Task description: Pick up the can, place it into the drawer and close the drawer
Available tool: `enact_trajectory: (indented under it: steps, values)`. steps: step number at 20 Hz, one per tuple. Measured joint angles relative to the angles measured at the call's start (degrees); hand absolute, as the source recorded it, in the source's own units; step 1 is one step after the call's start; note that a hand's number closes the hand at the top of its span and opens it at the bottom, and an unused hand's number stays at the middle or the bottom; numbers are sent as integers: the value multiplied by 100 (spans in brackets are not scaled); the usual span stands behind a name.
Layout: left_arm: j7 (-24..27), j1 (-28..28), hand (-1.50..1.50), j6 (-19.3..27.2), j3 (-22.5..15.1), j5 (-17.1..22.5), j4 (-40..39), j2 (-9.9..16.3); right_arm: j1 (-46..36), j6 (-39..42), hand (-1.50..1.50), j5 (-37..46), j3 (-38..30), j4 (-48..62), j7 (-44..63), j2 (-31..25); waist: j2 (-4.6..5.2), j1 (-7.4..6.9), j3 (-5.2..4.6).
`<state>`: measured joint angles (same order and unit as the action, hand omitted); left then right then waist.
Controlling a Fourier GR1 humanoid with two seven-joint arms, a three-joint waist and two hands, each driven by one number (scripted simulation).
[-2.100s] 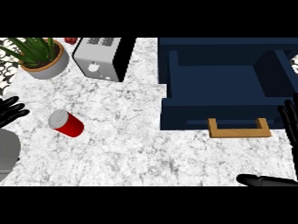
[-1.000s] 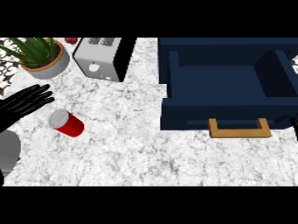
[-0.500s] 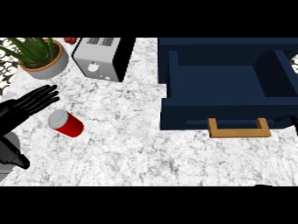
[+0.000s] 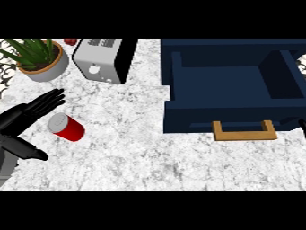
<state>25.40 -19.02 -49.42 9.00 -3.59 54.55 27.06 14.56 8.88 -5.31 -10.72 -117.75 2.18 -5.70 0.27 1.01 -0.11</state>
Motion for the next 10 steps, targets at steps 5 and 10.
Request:
enact_trajectory:
  steps: [5,10]
  values:
    - [548,-131,-150,398,-285,-299,-503,110,-18,18,-150,66,22,100,-115,46,3,9,-2]
    - [1060,-278,-150,703,-553,-515,-1080,268,-127,-47,-150,175,95,100,-74,101,15,27,-5]
